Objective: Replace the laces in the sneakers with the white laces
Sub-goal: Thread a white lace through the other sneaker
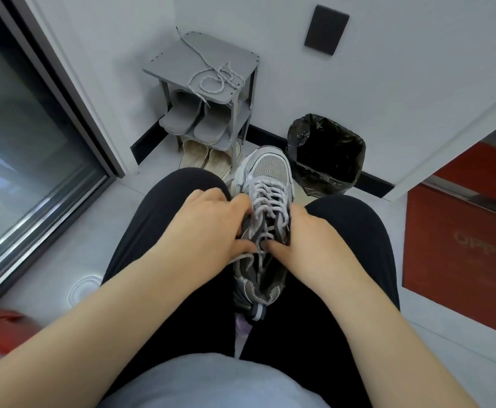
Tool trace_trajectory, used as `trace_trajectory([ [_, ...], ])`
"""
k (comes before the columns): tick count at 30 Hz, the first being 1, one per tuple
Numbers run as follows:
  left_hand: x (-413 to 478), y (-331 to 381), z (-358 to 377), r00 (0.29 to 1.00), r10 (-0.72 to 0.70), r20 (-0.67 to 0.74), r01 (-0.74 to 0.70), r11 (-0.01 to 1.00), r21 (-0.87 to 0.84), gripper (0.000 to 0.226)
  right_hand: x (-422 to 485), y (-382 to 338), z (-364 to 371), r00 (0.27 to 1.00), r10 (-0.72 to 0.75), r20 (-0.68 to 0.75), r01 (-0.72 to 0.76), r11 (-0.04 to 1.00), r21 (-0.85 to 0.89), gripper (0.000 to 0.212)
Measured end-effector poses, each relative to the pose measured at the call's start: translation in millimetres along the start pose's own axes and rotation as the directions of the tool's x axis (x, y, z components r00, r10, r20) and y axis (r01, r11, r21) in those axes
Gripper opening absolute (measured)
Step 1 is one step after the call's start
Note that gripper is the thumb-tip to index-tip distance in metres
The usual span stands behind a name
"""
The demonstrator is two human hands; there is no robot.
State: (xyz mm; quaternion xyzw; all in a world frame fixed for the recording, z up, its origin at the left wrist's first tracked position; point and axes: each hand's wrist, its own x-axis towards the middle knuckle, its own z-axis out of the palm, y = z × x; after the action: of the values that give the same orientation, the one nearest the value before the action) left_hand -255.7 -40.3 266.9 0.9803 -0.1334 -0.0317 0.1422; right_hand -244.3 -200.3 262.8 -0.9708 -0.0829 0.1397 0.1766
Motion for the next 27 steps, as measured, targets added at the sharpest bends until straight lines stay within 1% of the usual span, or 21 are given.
trace_trajectory([
  [2, 8, 4, 5, 0.999, 0.033, -0.005, -0.032, 0.991, 0.129, 0.045, 15, 1, -3, 0.998, -0.029, 0.048, 0.032, 0.997, -0.074, 0.031],
  [4, 19, 5, 9, 0.998, 0.053, -0.017, -0.048, 0.977, 0.209, 0.038, 31, 7, -7, 0.996, -0.056, 0.074, 0.062, 0.995, -0.073, 0.019],
  [5, 28, 4, 10, 0.999, 0.051, -0.015, -0.047, 0.976, 0.215, 0.035, 40, 10, -9, 0.995, -0.053, 0.082, 0.057, 0.997, -0.050, 0.015],
  [8, 63, -2, 18, 0.998, 0.013, 0.053, -0.023, 0.982, 0.186, 0.036, 75, 24, -12, 0.990, 0.027, 0.138, -0.027, 1.000, -0.005, 0.010],
  [9, 77, -6, 24, 0.995, -0.010, 0.104, -0.005, 0.989, 0.145, 0.039, 88, 30, -11, 0.985, 0.055, 0.161, -0.055, 0.998, -0.007, 0.010],
  [11, 104, -16, 40, 0.967, -0.095, 0.236, 0.098, 0.995, 0.000, 0.043, 115, 46, -4, 0.975, 0.112, 0.191, -0.110, 0.994, -0.019, 0.011],
  [12, 118, -23, 50, 0.943, -0.144, 0.300, 0.168, 0.984, -0.054, 0.046, 129, 55, 2, 0.969, 0.142, 0.200, -0.142, 0.990, -0.013, 0.014],
  [14, 144, -41, 71, 0.893, -0.243, 0.379, 0.301, 0.949, -0.099, 0.048, 157, 76, 20, 0.956, 0.195, 0.219, -0.207, 0.978, 0.035, 0.016],
  [16, 166, -64, 94, 0.836, -0.359, 0.415, 0.465, 0.866, -0.186, 0.042, 183, 98, 45, 0.950, 0.215, 0.225, -0.236, 0.969, 0.070, 0.011],
  [17, 173, -76, 107, 0.795, -0.425, 0.432, 0.552, 0.803, -0.227, 0.038, 195, 109, 61, 0.948, 0.223, 0.226, -0.246, 0.966, 0.078, 0.018],
  [19, 179, -95, 132, 0.689, -0.549, 0.474, 0.696, 0.684, -0.219, 0.035, 218, 126, 94, 0.942, 0.243, 0.232, -0.272, 0.957, 0.103, 0.028],
  [20, 181, -102, 144, 0.641, -0.587, 0.495, 0.738, 0.648, -0.188, 0.035, 228, 132, 109, 0.935, 0.262, 0.238, -0.296, 0.948, 0.118, 0.032],
  [21, 182, -105, 156, 0.612, -0.604, 0.511, 0.759, 0.631, -0.162, 0.035, 238, 136, 124, 0.926, 0.286, 0.245, -0.324, 0.938, 0.127, 0.036],
  [22, 184, -105, 164, 0.601, -0.603, 0.524, 0.761, 0.632, -0.145, 0.036, 247, 139, 139, 0.918, 0.310, 0.248, -0.349, 0.927, 0.134, 0.039],
  [23, 187, -103, 171, 0.611, -0.587, 0.532, 0.746, 0.651, -0.139, 0.036, 255, 141, 153, 0.910, 0.333, 0.248, -0.374, 0.917, 0.142, 0.041],
  [25, 194, -98, 180, 0.658, -0.534, 0.531, 0.690, 0.710, -0.141, 0.036, 267, 141, 177, 0.889, 0.381, 0.254, -0.430, 0.886, 0.172, 0.046],
  [27, 198, -95, 183, 0.699, -0.491, 0.520, 0.637, 0.758, -0.139, 0.038, 272, 143, 199, 0.854, 0.430, 0.292, -0.498, 0.839, 0.221, 0.048],
])
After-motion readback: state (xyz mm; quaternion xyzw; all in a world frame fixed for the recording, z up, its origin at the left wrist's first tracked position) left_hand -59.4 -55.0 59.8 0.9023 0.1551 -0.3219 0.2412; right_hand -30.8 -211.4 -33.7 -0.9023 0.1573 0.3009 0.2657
